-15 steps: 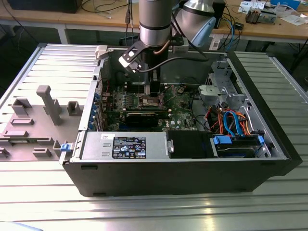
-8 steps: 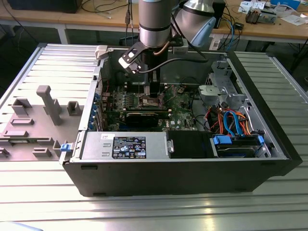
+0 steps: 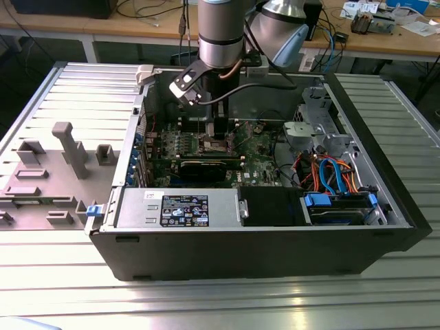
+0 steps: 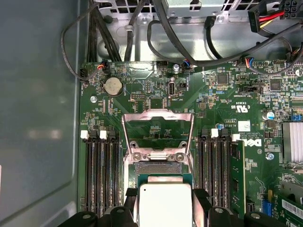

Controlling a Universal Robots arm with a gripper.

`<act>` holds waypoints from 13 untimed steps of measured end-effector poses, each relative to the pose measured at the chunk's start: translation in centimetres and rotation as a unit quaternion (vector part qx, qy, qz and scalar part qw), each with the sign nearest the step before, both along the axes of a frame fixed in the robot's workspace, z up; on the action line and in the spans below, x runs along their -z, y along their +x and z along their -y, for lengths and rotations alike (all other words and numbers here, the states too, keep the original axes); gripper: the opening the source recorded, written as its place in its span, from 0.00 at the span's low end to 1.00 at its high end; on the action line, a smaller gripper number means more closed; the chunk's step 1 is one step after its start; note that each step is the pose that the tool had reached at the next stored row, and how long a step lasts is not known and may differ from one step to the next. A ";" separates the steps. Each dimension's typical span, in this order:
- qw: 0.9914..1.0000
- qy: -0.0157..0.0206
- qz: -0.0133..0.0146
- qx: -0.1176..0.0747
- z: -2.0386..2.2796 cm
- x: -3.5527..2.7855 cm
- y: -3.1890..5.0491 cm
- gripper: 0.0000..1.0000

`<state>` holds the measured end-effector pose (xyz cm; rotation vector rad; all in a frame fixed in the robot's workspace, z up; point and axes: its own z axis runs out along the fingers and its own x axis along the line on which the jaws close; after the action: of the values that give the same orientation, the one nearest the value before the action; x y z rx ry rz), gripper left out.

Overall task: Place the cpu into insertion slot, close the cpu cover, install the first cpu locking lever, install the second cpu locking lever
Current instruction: 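Place the cpu into insertion slot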

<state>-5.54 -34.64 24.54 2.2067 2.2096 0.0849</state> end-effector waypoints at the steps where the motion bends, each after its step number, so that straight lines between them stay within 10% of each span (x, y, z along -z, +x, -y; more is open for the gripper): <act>1: 1.000 0.000 0.000 0.000 0.00 0.09 0.00 0.54; 13: 1.000 0.000 0.000 0.000 0.00 0.72 -0.05 0.54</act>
<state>-5.59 -34.64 23.82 2.2066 2.2094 0.0844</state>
